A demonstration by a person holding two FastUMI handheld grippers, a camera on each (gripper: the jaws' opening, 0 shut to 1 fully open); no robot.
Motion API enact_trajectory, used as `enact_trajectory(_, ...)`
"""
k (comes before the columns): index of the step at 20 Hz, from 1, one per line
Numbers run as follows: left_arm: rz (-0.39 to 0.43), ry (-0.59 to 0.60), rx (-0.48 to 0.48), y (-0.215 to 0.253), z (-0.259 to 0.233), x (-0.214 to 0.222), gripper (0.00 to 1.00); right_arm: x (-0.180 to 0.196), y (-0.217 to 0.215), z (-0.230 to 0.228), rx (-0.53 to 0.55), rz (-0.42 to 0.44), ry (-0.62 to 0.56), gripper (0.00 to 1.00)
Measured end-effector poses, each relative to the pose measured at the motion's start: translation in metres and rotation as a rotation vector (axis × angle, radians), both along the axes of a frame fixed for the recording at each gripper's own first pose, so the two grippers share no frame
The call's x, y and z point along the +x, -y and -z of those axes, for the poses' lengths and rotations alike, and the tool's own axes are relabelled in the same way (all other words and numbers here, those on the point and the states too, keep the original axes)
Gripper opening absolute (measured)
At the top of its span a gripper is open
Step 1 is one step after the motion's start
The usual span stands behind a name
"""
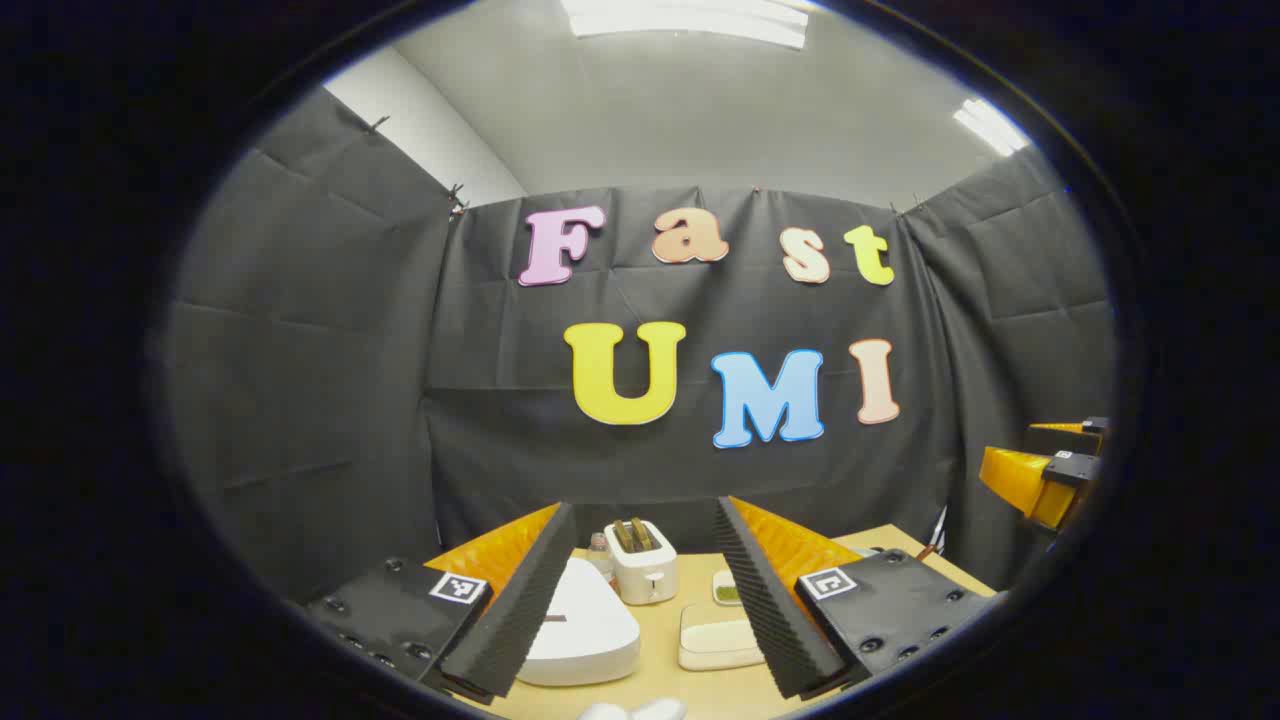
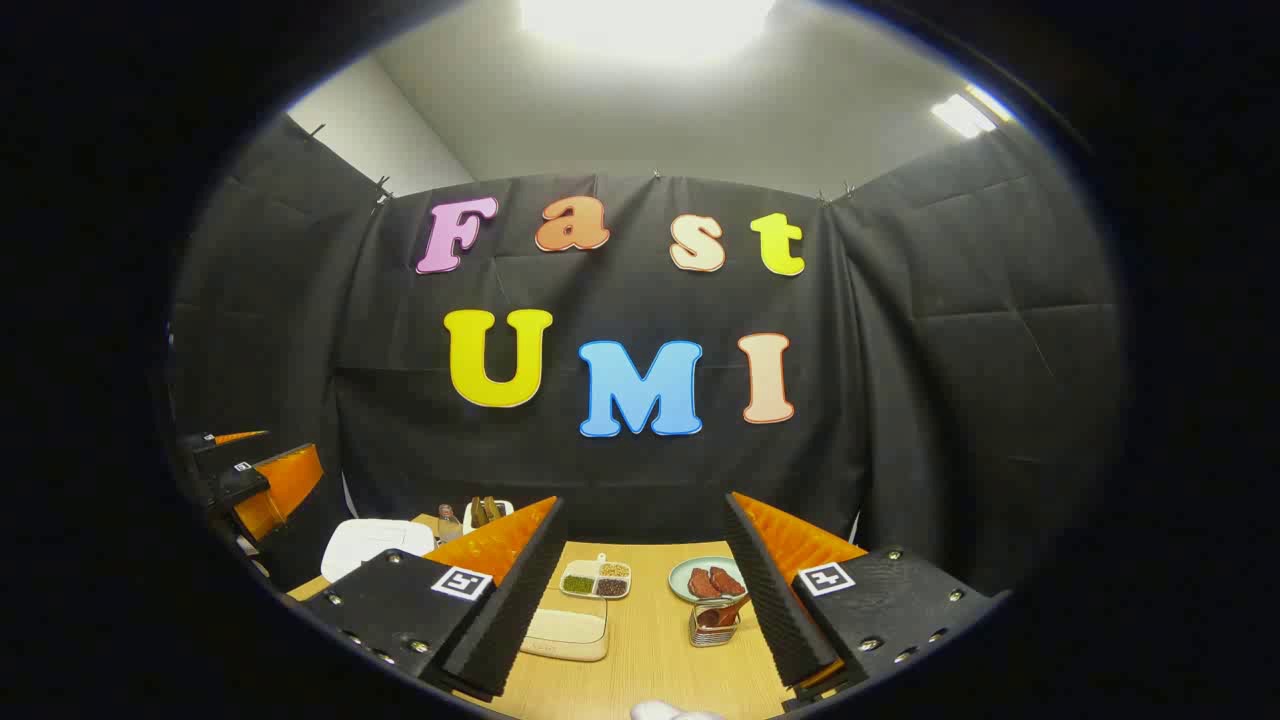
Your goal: Close the left gripper, press the button to open the rice cooker; take a wooden spoon from the chopstick holder with the right hand, scoop a spoonful of rice and pour it into the rice cooker, then put the wooden spoon back into the chopstick holder.
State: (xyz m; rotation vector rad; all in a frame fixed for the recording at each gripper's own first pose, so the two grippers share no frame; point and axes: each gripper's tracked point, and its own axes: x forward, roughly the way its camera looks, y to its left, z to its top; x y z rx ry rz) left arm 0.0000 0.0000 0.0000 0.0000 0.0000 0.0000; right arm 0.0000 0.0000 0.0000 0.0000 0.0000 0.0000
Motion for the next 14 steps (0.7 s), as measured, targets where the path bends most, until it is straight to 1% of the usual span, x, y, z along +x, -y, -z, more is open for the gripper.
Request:
enact_trajectory(1, -0.002, 0.0, 0.001, 0.0, -0.0011, 0.0014, 0.98, 0.0002, -0.0006, 0.0002, 0.004, 0.0, -0.001, 0.95)
enact_trajectory(3, -0.003, -0.001, 0.002, -0.0019, -0.0001, 0.0023, 0.98, 0.0024, -0.0008, 0.0008, 0.007, 0.001, -0.004, 0.95)
enact_trajectory(4, -0.003, -0.001, 0.001, -0.0026, -0.0006, 0.0037, 1.0, 0.0032, -0.0007, 0.0015, 0.005, 0.004, -0.006, 0.95)
enact_trajectory(14, 0.004, -0.001, 0.005, -0.0021, 0.0015, 0.0111, 1.0, 0.0086, -0.001, 0.0003, 0.012, 0.012, -0.006, 0.95)
